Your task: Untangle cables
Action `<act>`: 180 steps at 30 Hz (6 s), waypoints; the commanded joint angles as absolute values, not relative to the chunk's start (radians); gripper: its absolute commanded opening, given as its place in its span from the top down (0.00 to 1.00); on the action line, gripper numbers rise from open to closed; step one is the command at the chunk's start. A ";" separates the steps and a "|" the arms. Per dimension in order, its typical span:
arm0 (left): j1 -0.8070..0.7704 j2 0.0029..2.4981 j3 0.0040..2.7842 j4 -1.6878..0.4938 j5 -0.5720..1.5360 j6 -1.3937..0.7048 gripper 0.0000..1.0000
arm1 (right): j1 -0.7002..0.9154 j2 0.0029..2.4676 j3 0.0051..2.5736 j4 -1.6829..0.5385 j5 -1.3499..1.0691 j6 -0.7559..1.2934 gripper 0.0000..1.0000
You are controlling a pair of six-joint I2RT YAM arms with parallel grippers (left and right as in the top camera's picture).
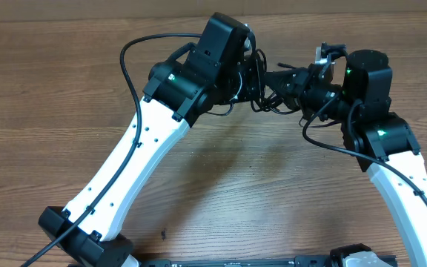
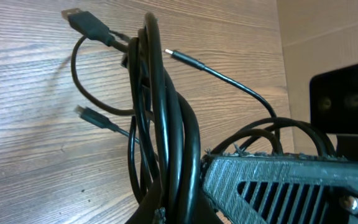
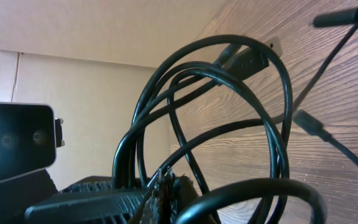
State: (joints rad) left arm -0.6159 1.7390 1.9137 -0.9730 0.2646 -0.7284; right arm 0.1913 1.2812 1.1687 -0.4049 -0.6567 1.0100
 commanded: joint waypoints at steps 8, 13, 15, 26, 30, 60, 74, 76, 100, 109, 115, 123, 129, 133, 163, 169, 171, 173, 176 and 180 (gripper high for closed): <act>-0.453 1.698 1.926 -1.228 -0.097 -1.003 0.96 | 0.038 1.277 1.184 -0.369 -0.893 1.003 0.96; -0.342 1.698 1.926 -1.336 -0.092 -1.109 0.96 | -0.059 1.277 1.184 -0.368 -0.965 1.003 0.96; -0.308 1.698 1.926 -1.367 -0.076 -1.127 0.96 | -0.086 1.277 1.184 -0.368 -0.974 1.003 0.96; -0.125 1.698 1.926 -1.458 -0.153 -1.074 0.96 | -0.182 1.277 1.184 -0.369 -1.008 0.999 0.96; -0.069 1.698 1.926 -1.481 -0.168 -1.073 0.96 | -0.204 1.277 1.184 -0.369 -1.024 0.998 0.96; 0.110 1.698 1.926 -1.372 0.700 -0.657 0.95 | 0.050 1.280 1.184 -0.484 -1.019 0.212 0.05; -0.053 1.698 1.926 -1.319 0.714 -0.677 0.96 | 0.409 1.358 1.184 -0.564 -0.749 0.178 0.10; -0.080 1.698 1.926 -1.319 0.654 -0.666 0.96 | 0.431 1.360 1.184 -0.564 -0.748 0.121 0.10; -0.247 1.698 1.926 -1.542 0.920 1.063 0.96 | 0.448 1.360 1.184 -0.506 -0.276 -0.005 0.09; -0.249 1.698 1.926 -1.569 1.061 1.127 0.96 | 0.448 1.360 1.184 -0.503 -0.361 -0.005 0.12; -0.247 1.698 1.926 -1.561 0.907 1.114 0.96 | 0.448 1.360 1.184 -0.503 -0.513 -0.005 0.13; -0.262 1.698 1.926 -1.443 1.173 0.946 0.96 | 0.448 1.360 1.184 -0.509 -0.600 -0.002 0.12; -0.372 1.698 1.926 -1.517 1.198 0.946 0.96 | 0.448 1.360 1.184 -0.503 -0.285 0.138 0.12; -0.376 1.698 1.926 -1.571 1.051 0.934 0.96 | 0.434 1.360 1.184 -0.530 -0.017 0.300 0.12; -0.110 1.697 1.926 -1.687 0.632 0.720 0.96 | 0.068 1.360 1.184 -0.735 0.077 0.446 0.11; -0.109 1.697 1.926 -1.552 0.327 0.329 0.96 | 0.017 1.359 1.184 -0.735 -0.038 0.449 0.11; -0.109 1.697 1.926 -1.537 0.319 0.279 0.96 | 0.014 1.359 1.184 -0.715 -0.113 0.440 0.11; -0.120 1.697 1.926 -1.530 0.360 0.291 0.96 | 0.014 1.359 1.184 -0.678 -0.233 0.408 0.11; -0.124 1.697 1.926 -1.510 0.364 0.287 0.96 | 0.014 1.359 1.184 -0.659 -0.294 0.407 0.11; -0.123 1.697 1.926 -1.476 0.348 0.228 0.96 | 0.014 1.359 1.184 -0.661 -0.333 0.407 0.11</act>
